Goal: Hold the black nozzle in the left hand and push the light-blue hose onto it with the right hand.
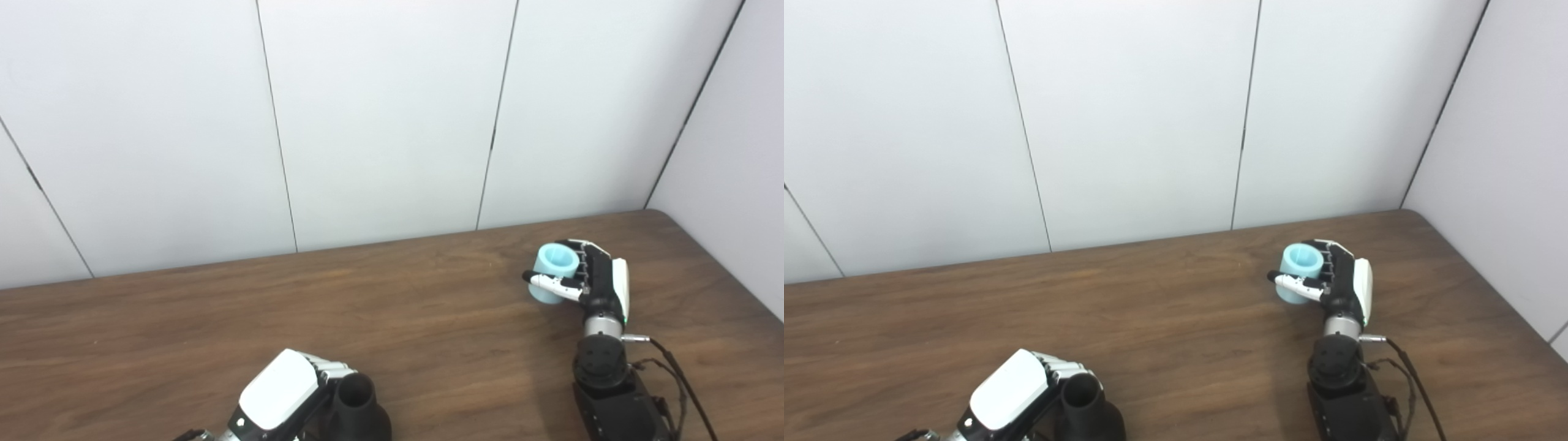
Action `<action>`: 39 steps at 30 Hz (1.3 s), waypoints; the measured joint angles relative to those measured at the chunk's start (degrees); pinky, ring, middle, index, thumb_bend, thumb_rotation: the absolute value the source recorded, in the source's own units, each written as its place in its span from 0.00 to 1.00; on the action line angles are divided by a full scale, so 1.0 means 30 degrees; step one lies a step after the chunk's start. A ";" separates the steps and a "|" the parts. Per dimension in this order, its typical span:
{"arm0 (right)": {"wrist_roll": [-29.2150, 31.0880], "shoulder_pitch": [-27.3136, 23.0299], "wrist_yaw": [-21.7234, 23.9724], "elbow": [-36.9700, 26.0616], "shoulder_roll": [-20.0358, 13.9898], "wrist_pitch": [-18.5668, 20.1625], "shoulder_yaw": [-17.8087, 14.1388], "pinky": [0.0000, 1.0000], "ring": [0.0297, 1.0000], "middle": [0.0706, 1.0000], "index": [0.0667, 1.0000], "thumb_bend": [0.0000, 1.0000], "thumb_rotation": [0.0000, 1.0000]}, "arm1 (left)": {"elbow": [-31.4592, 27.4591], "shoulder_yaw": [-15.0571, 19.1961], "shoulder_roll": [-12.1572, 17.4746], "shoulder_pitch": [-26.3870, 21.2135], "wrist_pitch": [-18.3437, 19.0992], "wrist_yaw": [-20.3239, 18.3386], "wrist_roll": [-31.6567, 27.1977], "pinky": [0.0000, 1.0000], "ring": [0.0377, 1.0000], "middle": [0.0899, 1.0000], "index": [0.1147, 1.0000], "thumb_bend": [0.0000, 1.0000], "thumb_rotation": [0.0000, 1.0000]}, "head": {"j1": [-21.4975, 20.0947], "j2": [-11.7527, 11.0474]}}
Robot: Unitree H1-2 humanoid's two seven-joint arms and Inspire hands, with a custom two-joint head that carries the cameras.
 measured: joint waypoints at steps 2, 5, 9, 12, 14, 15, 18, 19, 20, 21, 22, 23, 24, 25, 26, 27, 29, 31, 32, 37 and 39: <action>-0.0064 0.0001 -0.0220 0.0128 0.0121 -0.0270 -0.0016 0.36 0.42 0.42 0.47 0.53 0.00 | -0.0007 -0.0004 0.0002 0.0011 0.0000 0.0003 -0.0003 0.33 0.38 0.48 0.41 0.50 0.00 | 0.0000 0.0000; -0.0237 0.0004 -0.0469 0.0154 0.0245 -0.0356 0.0001 0.35 0.39 0.45 0.49 0.52 0.00 | -0.0013 -0.0004 0.0001 0.0011 0.0000 -0.0023 -0.0005 0.33 0.39 0.48 0.41 0.50 0.00 | 0.0000 0.0000; -0.0442 0.0012 -0.0525 0.0148 0.0254 -0.0382 0.0022 0.36 0.39 0.46 0.48 0.52 0.00 | -0.0055 -0.0001 0.0001 0.0025 0.0000 -0.0146 -0.0009 0.33 0.39 0.48 0.41 0.50 0.00 | 0.0000 -0.0029; -0.0447 0.0036 -0.0502 0.0098 0.0252 -0.0394 0.0024 0.35 0.39 0.46 0.48 0.52 0.00 | -0.0071 0.0018 -0.0005 0.0045 0.0000 -0.0174 -0.0009 0.33 0.38 0.48 0.42 0.50 0.00 | 0.0059 -0.0029; -0.0493 0.0213 -0.0387 -0.0200 0.0251 -0.0359 0.0113 0.35 0.39 0.46 0.48 0.52 0.00 | -0.0071 0.0013 -0.0018 0.0041 0.0000 -0.0171 -0.0005 0.33 0.38 0.48 0.42 0.50 0.00 | 0.0146 0.0029; -0.0518 0.0330 -0.0286 -0.0403 0.0257 -0.0355 0.0196 0.35 0.39 0.46 0.48 0.52 0.00 | -0.0070 0.0015 -0.0026 0.0040 0.0000 -0.0178 -0.0003 0.33 0.38 0.48 0.42 0.50 0.00 | 0.0204 0.0058; -0.0533 0.0772 0.0206 -0.1198 0.0256 -0.0328 0.0479 0.34 0.39 0.46 0.48 0.52 0.00 | -0.0073 0.0118 -0.0105 0.0073 -0.0001 -0.0284 0.0009 0.33 0.38 0.48 0.41 0.50 0.00 | 0.1199 0.0439; -0.0536 0.0953 0.0458 -0.1609 0.0245 -0.0292 0.0560 0.34 0.39 0.46 0.48 0.52 0.00 | -0.0073 0.0135 -0.0147 0.0073 0.0000 -0.0326 0.0008 0.33 0.39 0.48 0.41 0.50 0.00 | 0.1636 0.0613; -0.0553 0.1202 0.0746 -0.2317 0.0235 -0.0290 0.0680 0.34 0.39 0.46 0.48 0.52 0.00 | -0.0076 0.0168 -0.0197 0.0081 0.0000 -0.0389 0.0008 0.34 0.39 0.48 0.41 0.50 0.00 | 0.1699 0.0615; -0.0573 0.1347 0.0961 -0.2866 0.0236 -0.0219 0.0833 0.34 0.39 0.46 0.49 0.52 0.00 | -0.0075 0.0195 -0.0235 0.0090 0.0000 -0.0431 0.0019 0.33 0.39 0.48 0.41 0.50 0.00 | 0.2047 0.0731; -0.0635 0.1513 0.1288 -0.3601 0.0233 -0.0098 0.0969 0.34 0.38 0.46 0.49 0.52 0.00 | -0.0072 0.0214 -0.0272 0.0090 0.0000 -0.0450 0.0057 0.33 0.38 0.48 0.42 0.50 0.00 | 0.2370 0.0819; -0.0769 0.1721 0.1614 -0.4541 0.0226 0.0031 0.1175 0.34 0.38 0.46 0.49 0.52 0.00 | -0.0070 0.0244 -0.0308 0.0098 0.0000 -0.0474 0.0093 0.33 0.38 0.48 0.42 0.50 0.00 | 0.2373 0.0820; -0.0906 0.1837 0.1874 -0.5252 0.0232 0.0116 0.1346 0.34 0.38 0.46 0.49 0.51 0.00 | -0.0062 0.0271 -0.0351 0.0108 0.0000 -0.0508 0.0119 0.33 0.38 0.48 0.42 0.50 0.00 | 0.2489 0.0849; -0.0978 0.1968 0.2265 -0.6026 0.0228 0.0332 0.1464 0.34 0.38 0.46 0.50 0.51 0.00 | -0.0045 0.0319 -0.0432 0.0110 0.0001 -0.0558 0.0189 0.33 0.38 0.48 0.42 0.50 0.00 | 0.3128 0.0995; -0.1062 0.2062 0.2487 -0.6824 0.0233 0.0458 0.1593 0.34 0.38 0.46 0.50 0.51 0.00 | -0.0045 0.0384 -0.0513 0.0125 0.0003 -0.0614 0.0289 0.33 0.38 0.48 0.42 0.50 0.00 | 0.3396 0.1025; -0.1090 0.2118 0.2782 -0.7403 0.0236 0.0563 0.1664 0.34 0.39 0.46 0.49 0.52 0.00 | -0.0044 0.0447 -0.0587 0.0138 0.0003 -0.0655 0.0452 0.33 0.38 0.48 0.43 0.50 0.00 | 0.3398 0.1025; -0.1054 0.2249 0.3478 -0.8594 0.0252 0.0831 0.1739 0.34 0.39 0.45 0.49 0.52 0.00 | -0.0043 0.0550 -0.0745 0.0197 0.0005 -0.0696 0.0653 0.31 0.37 0.47 0.44 0.50 0.00 | 0.4130 0.1230; -0.0991 0.2296 0.3997 -0.9431 0.0265 0.0981 0.1812 0.34 0.39 0.46 0.50 0.51 0.00 | -0.0044 0.0694 -0.0849 0.0263 0.0005 -0.0806 0.0745 0.32 0.38 0.47 0.43 0.50 0.00 | 0.4481 0.1347; -0.0898 0.2320 0.4345 -0.9922 0.0267 0.1195 0.1832 0.34 0.39 0.46 0.50 0.51 0.00 | -0.0048 0.0825 -0.0946 0.0317 0.0006 -0.0916 0.0791 0.33 0.38 0.48 0.43 0.50 0.00 | 0.4598 0.1377; -0.0368 0.2542 0.5953 -1.3024 0.0447 0.2106 0.2223 0.34 0.40 0.46 0.49 0.52 0.00 | -0.0063 0.1222 -0.1324 0.0444 0.0029 -0.1358 0.0962 0.33 0.38 0.48 0.42 0.50 0.00 | 0.5184 0.1494; 0.0016 0.2605 0.6626 -1.3974 0.0577 0.2281 0.2475 0.34 0.40 0.45 0.49 0.52 0.00 | -0.0063 0.1299 -0.1481 0.0458 0.0037 -0.1446 0.1184 0.32 0.38 0.47 0.44 0.50 0.00 | 0.5595 0.1582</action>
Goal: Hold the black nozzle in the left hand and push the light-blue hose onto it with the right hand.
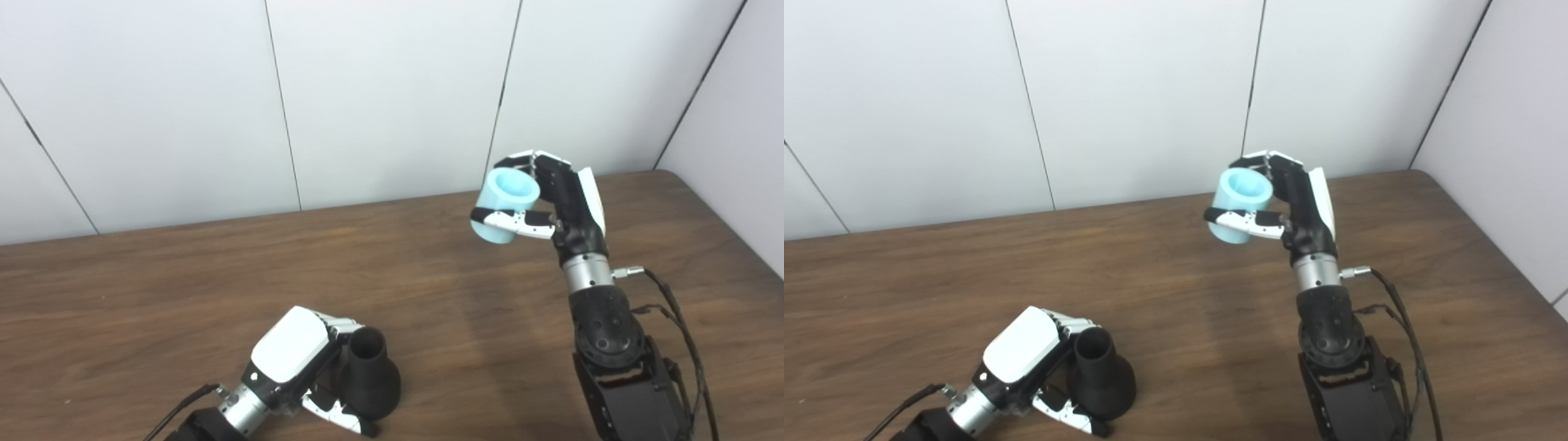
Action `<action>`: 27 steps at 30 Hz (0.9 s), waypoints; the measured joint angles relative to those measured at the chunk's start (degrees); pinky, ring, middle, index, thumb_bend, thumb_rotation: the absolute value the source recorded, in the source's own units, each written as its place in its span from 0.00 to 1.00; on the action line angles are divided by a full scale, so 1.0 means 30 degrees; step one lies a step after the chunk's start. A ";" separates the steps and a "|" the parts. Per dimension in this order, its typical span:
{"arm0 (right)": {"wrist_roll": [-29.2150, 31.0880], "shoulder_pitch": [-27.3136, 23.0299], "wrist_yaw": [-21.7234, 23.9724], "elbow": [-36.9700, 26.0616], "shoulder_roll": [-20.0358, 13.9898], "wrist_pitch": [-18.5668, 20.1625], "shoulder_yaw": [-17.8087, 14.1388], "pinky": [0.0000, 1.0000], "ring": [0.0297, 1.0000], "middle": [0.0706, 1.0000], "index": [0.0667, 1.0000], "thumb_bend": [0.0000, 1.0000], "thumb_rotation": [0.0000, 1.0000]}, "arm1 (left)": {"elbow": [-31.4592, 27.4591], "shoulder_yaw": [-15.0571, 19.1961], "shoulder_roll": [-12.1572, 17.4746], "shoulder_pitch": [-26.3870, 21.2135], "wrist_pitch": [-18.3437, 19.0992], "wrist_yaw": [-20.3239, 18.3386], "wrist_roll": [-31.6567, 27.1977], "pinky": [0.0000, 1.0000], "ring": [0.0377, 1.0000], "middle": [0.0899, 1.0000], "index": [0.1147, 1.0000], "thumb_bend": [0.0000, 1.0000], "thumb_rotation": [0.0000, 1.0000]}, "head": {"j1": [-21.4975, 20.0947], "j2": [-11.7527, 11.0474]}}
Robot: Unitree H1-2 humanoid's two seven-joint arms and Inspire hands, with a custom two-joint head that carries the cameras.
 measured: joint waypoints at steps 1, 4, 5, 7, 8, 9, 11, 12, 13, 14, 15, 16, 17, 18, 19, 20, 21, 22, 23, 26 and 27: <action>0.0215 0.0075 0.0359 -0.0503 0.0057 0.0183 0.0124 0.35 0.40 0.45 0.49 0.52 0.00 | 0.0000 0.0019 -0.0088 0.0001 0.0000 -0.0047 0.0089 0.32 0.38 0.47 0.44 0.50 0.00 | 0.0175 0.0029; 0.0787 0.0407 0.1300 -0.1771 0.0309 0.0647 0.0374 0.35 0.40 0.45 0.49 0.52 0.00 | 0.0000 0.0084 -0.0304 0.0026 -0.0001 -0.0172 0.0276 0.31 0.38 0.47 0.44 0.50 0.00 | 0.0585 0.0029; 0.0968 0.0541 0.1554 -0.2151 0.0396 0.0728 0.0484 0.35 0.40 0.45 0.49 0.52 0.00 | 0.0000 0.0110 -0.0355 0.0037 -0.0001 -0.0213 0.0302 0.31 0.38 0.47 0.44 0.50 0.00 | 0.0587 0.0029; 0.1148 0.0845 0.2016 -0.3008 0.0518 0.1189 0.0871 0.35 0.41 0.45 0.48 0.52 0.00 | 0.0000 0.0162 -0.0465 0.0053 0.0000 -0.0299 0.0341 0.32 0.38 0.47 0.43 0.50 0.00 | 0.0733 0.0029; 0.1152 0.0982 0.2223 -0.3358 0.0593 0.1306 0.1079 0.35 0.41 0.45 0.48 0.52 0.00 | 0.0001 0.0180 -0.0514 0.0057 0.0000 -0.0335 0.0371 0.32 0.38 0.47 0.43 0.50 0.00 | 0.0792 0.0000; 0.1139 0.1098 0.2423 -0.3798 0.0688 0.1513 0.1302 0.35 0.40 0.45 0.49 0.52 0.00 | 0.0001 0.0195 -0.0570 0.0060 0.0000 -0.0369 0.0418 0.31 0.38 0.47 0.44 0.50 0.00 | 0.0908 -0.0029; 0.1094 0.1279 0.2724 -0.4339 0.0908 0.1575 0.1831 0.33 0.39 0.45 0.49 0.51 0.00 | 0.0014 0.0215 -0.0664 0.0065 -0.0001 -0.0368 0.0528 0.31 0.38 0.47 0.44 0.50 0.00 | 0.0997 -0.0117; 0.1057 0.1371 0.2928 -0.4577 0.1033 0.1581 0.2117 0.31 0.37 0.46 0.50 0.51 0.00 | 0.0025 0.0223 -0.0729 0.0064 -0.0002 -0.0354 0.0619 0.31 0.38 0.47 0.44 0.50 0.00 | 0.1026 -0.0146; 0.1011 0.1433 0.3075 -0.4702 0.1135 0.1570 0.2372 0.31 0.37 0.46 0.50 0.51 0.00 | 0.0040 0.0218 -0.0774 0.0062 -0.0006 -0.0348 0.0689 0.31 0.37 0.46 0.45 0.50 0.00 | 0.1085 -0.0175; 0.0924 0.1504 0.3165 -0.4745 0.1238 0.1541 0.2607 0.30 0.37 0.46 0.50 0.51 0.00 | 0.0067 0.0212 -0.0822 0.0052 -0.0015 -0.0352 0.0729 0.31 0.37 0.46 0.45 0.50 0.00 | 0.1114 -0.0205; 0.0820 0.1597 0.3230 -0.4760 0.1355 0.1512 0.2805 0.30 0.37 0.46 0.50 0.51 0.00 | 0.0096 0.0208 -0.0855 0.0039 -0.0024 -0.0362 0.0745 0.31 0.37 0.45 0.45 0.50 0.00 | 0.1143 -0.0234; 0.0685 0.1695 0.3288 -0.4750 0.1436 0.1411 0.2947 0.30 0.37 0.46 0.50 0.51 0.00 | 0.0116 0.0207 -0.0876 0.0032 -0.0028 -0.0376 0.0750 0.30 0.37 0.45 0.46 0.50 0.00 | 0.1173 -0.0234; 0.0539 0.1820 0.3316 -0.4737 0.1465 0.1146 0.3062 0.29 0.37 0.46 0.50 0.51 0.00 | 0.0128 0.0207 -0.0893 0.0027 -0.0030 -0.0434 0.0742 0.30 0.37 0.44 0.46 0.50 0.00 | 0.1202 -0.0292; 0.0300 0.1992 0.3321 -0.4707 0.1460 0.0724 0.3173 0.29 0.37 0.46 0.50 0.51 0.00 | 0.0131 0.0212 -0.0904 0.0025 -0.0032 -0.0511 0.0729 0.30 0.37 0.45 0.46 0.50 0.00 | 0.1202 -0.0293; 0.0133 0.2150 0.3322 -0.4642 0.1457 0.0308 0.3242 0.29 0.37 0.46 0.50 0.51 0.00 | 0.0136 0.0214 -0.0909 0.0023 -0.0032 -0.0559 0.0699 0.31 0.37 0.46 0.45 0.50 0.00 | 0.1231 -0.0322; -0.0084 0.2314 0.3318 -0.4576 0.1455 -0.0060 0.3332 0.29 0.37 0.46 0.50 0.51 0.00 | 0.0158 0.0214 -0.0913 0.0018 -0.0032 -0.0594 0.0658 0.31 0.38 0.46 0.45 0.50 0.00 | 0.1232 -0.0322; -0.0271 0.2450 0.3314 -0.4458 0.1458 -0.0437 0.3424 0.25 0.38 0.45 0.49 0.51 0.00 | 0.0188 0.0215 -0.0919 0.0007 -0.0033 -0.0628 0.0592 0.31 0.38 0.46 0.44 0.50 0.00 | 0.1261 -0.0322; -0.0501 0.2607 0.3314 -0.4323 0.1467 -0.0835 0.3560 0.24 0.39 0.44 0.49 0.51 0.00 | 0.0221 0.0220 -0.0931 -0.0006 -0.0033 -0.0679 0.0471 0.31 0.38 0.46 0.44 0.50 0.00 | 0.1261 -0.0322; -0.0583 0.2730 0.3320 -0.4247 0.1481 -0.1096 0.3646 0.24 0.37 0.45 0.49 0.51 0.00 | 0.0240 0.0225 -0.0939 -0.0014 -0.0033 -0.0729 0.0392 0.31 0.38 0.46 0.44 0.50 0.00 | 0.1319 -0.0293; -0.0891 0.2846 0.3336 -0.3910 0.1521 -0.2002 0.3835 0.27 0.36 0.46 0.50 0.51 0.00 | 0.0274 0.0227 -0.0950 -0.0033 -0.0033 -0.0826 0.0254 0.31 0.38 0.47 0.44 0.50 0.00 | 0.1349 -0.0293; -0.0967 0.2850 0.3342 -0.3856 0.1555 -0.2147 0.3888 0.28 0.36 0.46 0.50 0.51 0.00 | 0.0290 0.0226 -0.0960 -0.0044 -0.0033 -0.0851 0.0204 0.31 0.38 0.47 0.44 0.50 0.00 | 0.1349 -0.0293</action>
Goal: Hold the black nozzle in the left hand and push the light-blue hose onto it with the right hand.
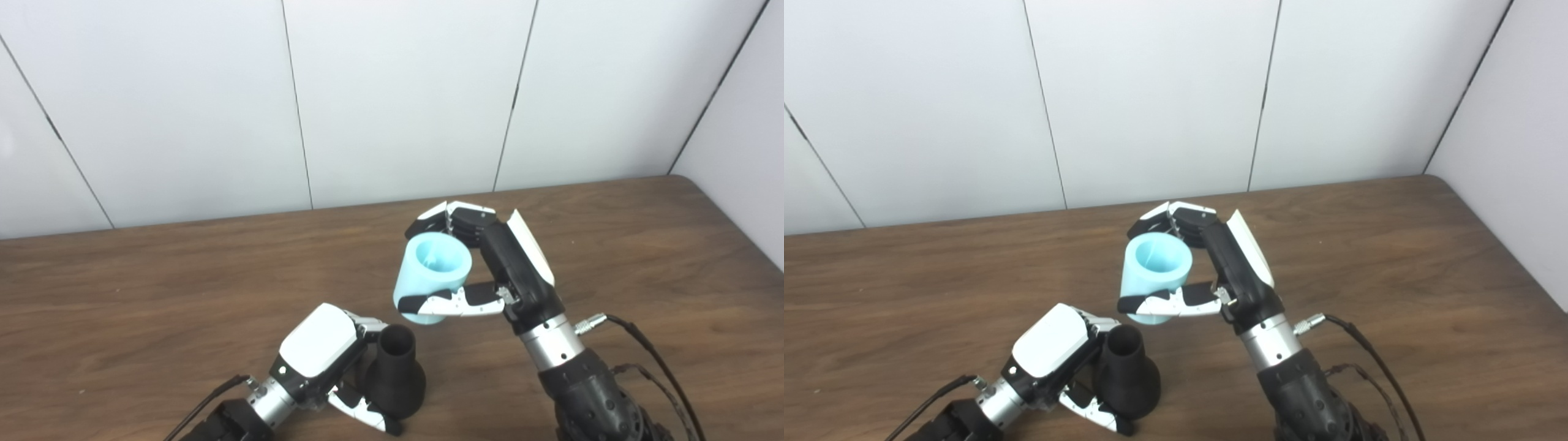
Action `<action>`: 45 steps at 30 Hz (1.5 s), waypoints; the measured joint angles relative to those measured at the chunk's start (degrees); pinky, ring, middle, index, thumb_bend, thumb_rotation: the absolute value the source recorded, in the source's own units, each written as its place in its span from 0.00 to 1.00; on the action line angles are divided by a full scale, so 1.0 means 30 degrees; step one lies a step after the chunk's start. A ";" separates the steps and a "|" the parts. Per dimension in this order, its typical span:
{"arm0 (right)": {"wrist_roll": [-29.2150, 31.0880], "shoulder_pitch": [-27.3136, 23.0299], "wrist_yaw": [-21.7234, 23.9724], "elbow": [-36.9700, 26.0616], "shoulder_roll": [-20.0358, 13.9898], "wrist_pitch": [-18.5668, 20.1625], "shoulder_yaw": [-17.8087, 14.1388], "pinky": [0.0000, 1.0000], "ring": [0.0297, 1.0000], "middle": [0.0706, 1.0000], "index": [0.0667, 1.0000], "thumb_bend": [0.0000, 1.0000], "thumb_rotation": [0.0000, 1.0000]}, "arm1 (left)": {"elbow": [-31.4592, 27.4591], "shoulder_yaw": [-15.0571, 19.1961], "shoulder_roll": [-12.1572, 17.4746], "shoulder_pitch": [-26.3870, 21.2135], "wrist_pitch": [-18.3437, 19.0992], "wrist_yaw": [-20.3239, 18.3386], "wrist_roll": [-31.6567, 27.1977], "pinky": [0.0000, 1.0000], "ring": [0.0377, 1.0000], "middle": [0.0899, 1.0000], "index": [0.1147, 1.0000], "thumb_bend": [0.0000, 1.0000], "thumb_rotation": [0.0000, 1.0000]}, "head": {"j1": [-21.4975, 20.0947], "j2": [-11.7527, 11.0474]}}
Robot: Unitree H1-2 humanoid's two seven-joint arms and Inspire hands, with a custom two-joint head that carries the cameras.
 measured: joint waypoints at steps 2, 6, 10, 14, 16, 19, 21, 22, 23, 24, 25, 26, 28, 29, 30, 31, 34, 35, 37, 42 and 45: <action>-0.0100 0.0045 0.0035 0.0032 0.0102 -0.0293 0.0073 0.30 0.38 0.46 0.50 0.51 0.00 | 0.0007 -0.0001 -0.0004 -0.0005 0.0000 -0.0045 -0.0081 0.31 0.38 0.46 0.44 0.50 0.00 | 0.0000 0.0000; -0.0206 0.0295 0.0245 0.0083 0.0161 -0.0586 0.0201 0.28 0.37 0.46 0.50 0.51 0.00 | 0.0024 0.0002 -0.0021 -0.0024 0.0000 -0.0121 -0.0151 0.31 0.37 0.46 0.45 0.50 0.00 | 0.0029 0.0029; -0.0219 0.0664 0.0419 0.0227 0.0178 -0.0927 0.0245 0.25 0.35 0.47 0.50 0.51 0.00 | 0.0033 0.0004 -0.0021 -0.0030 0.0000 -0.0146 -0.0178 0.29 0.37 0.44 0.46 0.50 0.00 | 0.0000 0.0000; -0.0237 0.0832 0.0452 0.0507 0.0329 -0.1329 0.0285 0.22 0.40 0.44 0.49 0.51 0.00 | 0.0074 0.0025 -0.0034 -0.0047 0.0001 -0.0262 -0.0336 0.30 0.37 0.44 0.46 0.50 0.00 | 0.0000 -0.0058; -0.0320 0.0946 0.0455 0.0677 0.0434 -0.1329 0.0311 0.22 0.38 0.44 0.49 0.51 0.00 | 0.0072 0.0082 -0.0042 -0.0045 0.0001 -0.0424 -0.0461 0.30 0.37 0.44 0.46 0.50 0.00 | 0.0000 -0.0030; -0.0473 0.1288 0.0476 0.0784 0.0553 -0.1365 0.0416 0.23 0.35 0.46 0.51 0.51 0.00 | 0.0073 0.0148 -0.0075 -0.0042 0.0002 -0.0595 -0.0622 0.29 0.36 0.44 0.46 0.50 0.00 | 0.0000 0.0000; -0.0562 0.1457 0.0484 0.0856 0.0593 -0.1441 0.0433 0.22 0.34 0.46 0.51 0.51 0.00 | 0.0083 0.0149 -0.0072 -0.0042 0.0001 -0.0598 -0.0629 0.28 0.35 0.43 0.48 0.50 0.00 | 0.0000 0.0000; -0.0610 0.1509 0.0464 0.0858 0.0603 -0.1553 0.0429 0.22 0.34 0.46 0.50 0.51 0.00 | 0.0088 0.0151 -0.0069 -0.0042 0.0001 -0.0598 -0.0642 0.28 0.36 0.43 0.47 0.50 0.00 | 0.0000 0.0000; -0.0668 0.1528 0.0457 0.0867 0.0602 -0.1704 0.0431 0.23 0.34 0.46 0.50 0.51 0.00 | 0.0089 0.0150 -0.0068 -0.0042 0.0001 -0.0601 -0.0665 0.28 0.36 0.43 0.47 0.50 0.00 | 0.0029 0.0058; -0.0726 0.1538 0.0455 0.0891 0.0605 -0.1817 0.0433 0.24 0.35 0.46 0.50 0.51 0.00 | 0.0089 0.0147 -0.0068 -0.0042 0.0000 -0.0613 -0.0704 0.28 0.36 0.43 0.47 0.50 0.00 | 0.0029 0.0088; -0.0761 0.1541 0.0451 0.0962 0.0615 -0.1956 0.0435 0.25 0.35 0.47 0.50 0.51 0.00 | 0.0088 0.0144 -0.0066 -0.0042 0.0000 -0.0627 -0.0744 0.28 0.36 0.43 0.47 0.50 0.00 | 0.0029 0.0088; -0.0773 0.1539 0.0432 0.1099 0.0636 -0.2132 0.0436 0.26 0.36 0.46 0.50 0.51 0.00 | 0.0088 0.0143 -0.0065 -0.0042 0.0000 -0.0637 -0.0763 0.28 0.36 0.44 0.47 0.50 0.00 | 0.0029 0.0088; -0.0838 0.1530 0.0364 0.1471 0.0675 -0.2646 0.0453 0.27 0.35 0.46 0.51 0.51 0.00 | 0.0088 0.0149 -0.0065 -0.0041 0.0000 -0.0655 -0.0769 0.28 0.36 0.44 0.48 0.50 0.00 | 0.0087 0.0117; -0.0875 0.1533 0.0322 0.1575 0.0681 -0.2814 0.0464 0.27 0.35 0.46 0.51 0.51 0.00 | 0.0087 0.0154 -0.0065 -0.0039 0.0000 -0.0665 -0.0771 0.28 0.35 0.44 0.48 0.50 0.00 | 0.0088 0.0117; -0.0935 0.1534 0.0285 0.1640 0.0678 -0.2967 0.0488 0.26 0.35 0.46 0.51 0.51 0.00 | 0.0087 0.0163 -0.0066 -0.0037 0.0000 -0.0689 -0.0792 0.28 0.36 0.44 0.47 0.50 0.00 | 0.0088 0.0117; -0.1002 0.1534 0.0256 0.1753 0.0673 -0.3300 0.0504 0.26 0.35 0.46 0.51 0.51 0.00 | 0.0087 0.0173 -0.0066 -0.0035 0.0000 -0.0717 -0.0829 0.29 0.36 0.44 0.47 0.50 0.00 | 0.0088 0.0117; -0.1060 0.1519 0.0023 0.2197 0.0700 -0.4004 0.0544 0.26 0.35 0.45 0.51 0.51 0.00 | 0.0087 0.0177 -0.0061 -0.0032 0.0000 -0.0730 -0.0870 0.29 0.37 0.44 0.46 0.50 0.00 | 0.0088 0.0117; -0.1148 0.1522 -0.0016 0.2237 0.0698 -0.4181 0.0565 0.27 0.35 0.46 0.51 0.51 0.00 | 0.0087 0.0177 -0.0061 -0.0032 0.0000 -0.0729 -0.0869 0.29 0.37 0.44 0.46 0.50 0.00 | 0.0088 0.0117; -0.1304 0.1512 -0.0113 0.2380 0.0699 -0.4558 0.0653 0.28 0.36 0.46 0.51 0.51 0.00 | 0.0086 0.0177 -0.0058 -0.0031 0.0000 -0.0730 -0.0868 0.29 0.37 0.44 0.46 0.50 0.00 | 0.0088 0.0146; -0.1871 0.1427 -0.0345 0.2817 0.0692 -0.5571 0.0826 0.31 0.37 0.46 0.50 0.51 0.00 | 0.0012 0.0244 -0.0065 0.0022 0.0042 -0.0855 -0.0888 0.30 0.37 0.45 0.46 0.50 0.00 | 0.0117 0.0205; -0.2309 0.1409 -0.0508 0.3062 0.0691 -0.6304 0.0971 0.32 0.38 0.46 0.50 0.51 0.00 | -0.0006 0.0260 -0.0070 0.0039 0.0041 -0.0884 -0.0911 0.30 0.37 0.45 0.46 0.50 0.00 | 0.0146 0.0234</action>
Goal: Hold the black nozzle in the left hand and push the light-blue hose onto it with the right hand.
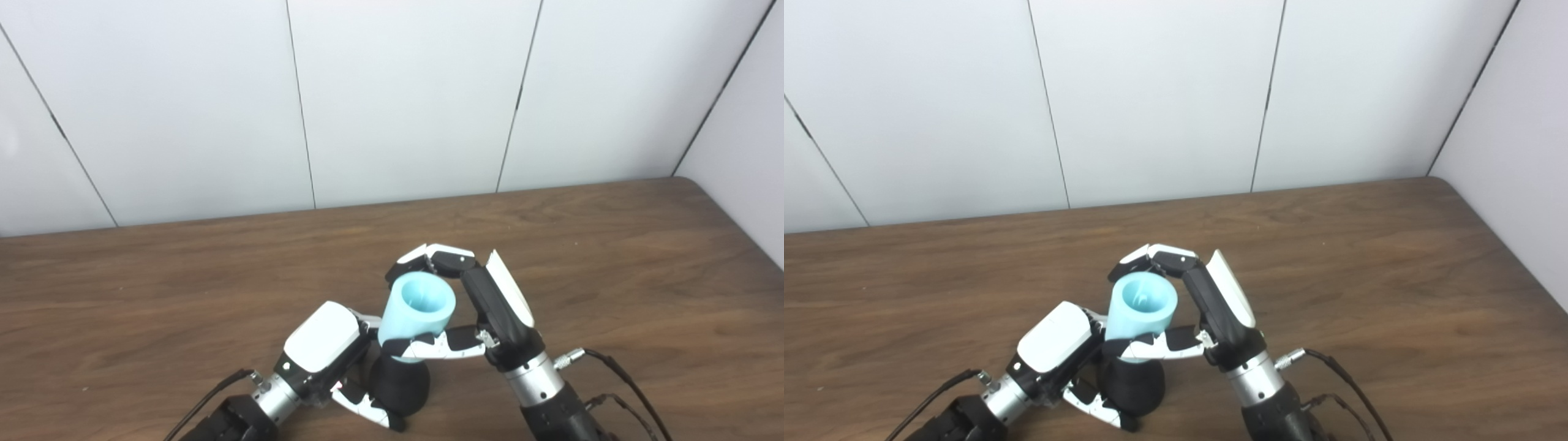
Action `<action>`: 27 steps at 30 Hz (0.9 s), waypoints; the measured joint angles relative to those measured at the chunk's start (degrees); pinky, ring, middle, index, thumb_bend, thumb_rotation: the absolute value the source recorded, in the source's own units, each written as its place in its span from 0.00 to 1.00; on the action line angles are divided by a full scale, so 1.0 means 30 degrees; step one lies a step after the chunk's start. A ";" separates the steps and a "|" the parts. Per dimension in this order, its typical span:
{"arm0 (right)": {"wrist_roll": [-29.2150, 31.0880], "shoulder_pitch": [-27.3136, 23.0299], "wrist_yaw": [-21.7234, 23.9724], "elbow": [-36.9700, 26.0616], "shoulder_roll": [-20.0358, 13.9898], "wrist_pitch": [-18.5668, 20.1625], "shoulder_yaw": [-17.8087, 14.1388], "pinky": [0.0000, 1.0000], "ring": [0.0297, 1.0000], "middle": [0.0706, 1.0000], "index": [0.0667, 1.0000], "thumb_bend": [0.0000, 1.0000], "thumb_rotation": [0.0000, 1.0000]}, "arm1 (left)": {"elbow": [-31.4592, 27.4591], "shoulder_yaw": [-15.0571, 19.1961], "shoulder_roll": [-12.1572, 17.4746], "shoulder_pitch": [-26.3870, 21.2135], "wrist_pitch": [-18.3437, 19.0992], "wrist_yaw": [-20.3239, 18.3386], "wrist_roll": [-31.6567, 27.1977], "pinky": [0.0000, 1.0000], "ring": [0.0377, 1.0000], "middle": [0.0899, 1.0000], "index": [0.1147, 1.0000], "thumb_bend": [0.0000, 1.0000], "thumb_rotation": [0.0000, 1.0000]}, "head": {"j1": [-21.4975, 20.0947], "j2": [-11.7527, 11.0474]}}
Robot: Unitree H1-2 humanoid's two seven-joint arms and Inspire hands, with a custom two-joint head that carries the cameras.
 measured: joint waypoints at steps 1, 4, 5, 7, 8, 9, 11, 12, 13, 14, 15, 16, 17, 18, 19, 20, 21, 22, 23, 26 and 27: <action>-0.0168 -0.0035 -0.0096 0.0131 -0.0002 -0.0290 0.0027 0.31 0.37 0.46 0.50 0.51 0.00 | -0.0002 0.0006 -0.0001 0.0006 0.0001 0.0000 0.0000 0.30 0.37 0.45 0.46 0.50 0.00 | 0.0029 0.0029; -0.0536 -0.0153 -0.0215 0.0297 -0.0001 -0.0622 0.0099 0.32 0.38 0.47 0.49 0.51 0.00 | -0.0023 0.0020 -0.0010 0.0018 0.0003 -0.0018 0.0002 0.30 0.37 0.45 0.46 0.50 0.00 | 0.0059 0.0029; -0.0650 -0.0178 -0.0209 0.0296 0.0002 -0.0652 0.0142 0.32 0.38 0.47 0.49 0.51 0.00 | -0.0033 0.0021 -0.0009 0.0022 0.0004 -0.0024 0.0002 0.30 0.38 0.45 0.46 0.50 0.00 | 0.0059 0.0029; -0.1147 -0.0158 -0.0077 0.0482 -0.0018 -0.0639 0.0358 0.31 0.37 0.47 0.50 0.51 0.00 | -0.0051 0.0020 -0.0026 0.0022 0.0005 -0.0057 -0.0008 0.30 0.37 0.44 0.46 0.50 0.00 | 0.0059 0.0029; -0.1272 -0.0150 -0.0050 0.0505 -0.0011 -0.0639 0.0411 0.31 0.37 0.47 0.50 0.51 0.00 | -0.0057 0.0020 -0.0024 0.0022 0.0005 -0.0058 -0.0006 0.30 0.37 0.44 0.46 0.50 0.00 | 0.0059 0.0029; -0.1378 -0.0158 -0.0027 0.0505 0.0014 -0.0639 0.0438 0.30 0.37 0.47 0.50 0.51 0.00 | -0.0059 0.0017 -0.0023 0.0023 0.0005 -0.0062 -0.0006 0.30 0.37 0.44 0.46 0.50 0.00 | 0.0059 0.0029; -0.1508 -0.0165 -0.0028 0.0505 0.0011 -0.0645 0.0487 0.30 0.37 0.47 0.50 0.51 0.00 | -0.0063 0.0018 -0.0023 0.0024 0.0007 -0.0086 -0.0008 0.31 0.37 0.45 0.46 0.50 0.00 | 0.0059 0.0029; -0.1561 -0.0170 -0.0029 0.0505 0.0013 -0.0646 0.0505 0.30 0.37 0.47 0.50 0.51 0.00 | -0.0075 0.0021 -0.0024 0.0029 0.0021 -0.0103 -0.0009 0.31 0.37 0.45 0.46 0.50 0.00 | 0.0059 0.0029; -0.1607 -0.0176 -0.0030 0.0505 0.0013 -0.0650 0.0529 0.30 0.37 0.47 0.50 0.51 0.00 | -0.0092 0.0028 -0.0025 0.0042 0.0031 -0.0118 -0.0012 0.31 0.37 0.45 0.46 0.50 0.00 | 0.0059 -0.0058; -0.1629 -0.0182 -0.0030 0.0505 0.0012 -0.0651 0.0553 0.30 0.37 0.47 0.50 0.51 0.00 | -0.0115 0.0037 -0.0028 0.0058 0.0038 -0.0132 -0.0015 0.31 0.37 0.45 0.46 0.50 0.00 | 0.0059 -0.0059; -0.1645 -0.0186 -0.0029 0.0505 0.0012 -0.0651 0.0583 0.30 0.37 0.47 0.49 0.51 0.00 | -0.0129 0.0044 -0.0030 0.0069 0.0040 -0.0140 -0.0016 0.31 0.37 0.45 0.45 0.50 0.00 | 0.0059 -0.0059; -0.1659 -0.0188 -0.0030 0.0505 0.0011 -0.0652 0.0611 0.31 0.37 0.47 0.49 0.51 0.00 | -0.0144 0.0051 -0.0030 0.0079 0.0039 -0.0148 -0.0026 0.31 0.37 0.45 0.45 0.50 0.00 | 0.0088 -0.0059; -0.1691 -0.0189 -0.0030 0.0506 0.0009 -0.0653 0.0637 0.31 0.38 0.47 0.49 0.51 0.00 | -0.0151 0.0054 -0.0030 0.0086 0.0038 -0.0155 -0.0031 0.30 0.37 0.45 0.46 0.50 0.00 | 0.0088 -0.0059; -0.1751 -0.0193 -0.0030 0.0506 0.0003 -0.0664 0.0667 0.31 0.38 0.46 0.49 0.51 0.00 | -0.0153 0.0054 -0.0031 0.0088 0.0038 -0.0159 -0.0033 0.30 0.37 0.45 0.46 0.50 0.00 | 0.0088 -0.0030; -0.1849 -0.0200 -0.0035 0.0507 -0.0007 -0.0707 0.0695 0.30 0.37 0.46 0.49 0.51 0.00 | -0.0155 0.0054 -0.0032 0.0090 0.0038 -0.0159 -0.0033 0.30 0.37 0.45 0.46 0.50 0.00 | 0.0088 -0.0029; -0.1991 -0.0206 -0.0038 0.0508 -0.0024 -0.0790 0.0714 0.29 0.37 0.46 0.50 0.51 0.00 | -0.0157 0.0054 -0.0032 0.0091 0.0038 -0.0160 -0.0032 0.31 0.37 0.45 0.46 0.50 0.00 | 0.0088 -0.0029; -0.2179 -0.0215 -0.0055 0.0509 -0.0047 -0.0863 0.0740 0.26 0.35 0.45 0.51 0.51 0.00 | -0.0158 0.0054 -0.0032 0.0092 0.0037 -0.0161 -0.0032 0.31 0.38 0.45 0.45 0.50 0.00 | 0.0088 -0.0029; -0.2357 -0.0233 -0.0074 0.0509 -0.0065 -0.0917 0.0761 0.25 0.35 0.45 0.51 0.51 0.00 | -0.0159 0.0054 -0.0031 0.0095 0.0037 -0.0161 -0.0032 0.31 0.38 0.45 0.45 0.50 0.00 | 0.0059 -0.0029; -0.2515 -0.0253 -0.0111 0.0509 -0.0074 -0.0951 0.0783 0.25 0.35 0.45 0.51 0.51 0.00 | -0.0160 0.0053 -0.0031 0.0097 0.0036 -0.0162 -0.0031 0.31 0.38 0.45 0.45 0.50 0.00 | 0.0059 -0.0029; -0.2756 -0.0280 -0.0178 0.0509 -0.0072 -0.0985 0.0814 0.27 0.36 0.45 0.50 0.51 0.00 | -0.0174 0.0053 -0.0030 0.0102 0.0036 -0.0173 -0.0030 0.31 0.38 0.45 0.45 0.50 0.00 | 0.0029 -0.0029; -0.2757 -0.0278 -0.0183 0.0508 -0.0076 -0.0984 0.0808 0.28 0.36 0.45 0.50 0.51 0.00 | -0.0176 0.0053 -0.0030 0.0103 0.0036 -0.0178 -0.0030 0.31 0.38 0.45 0.45 0.50 0.00 | 0.0000 -0.0029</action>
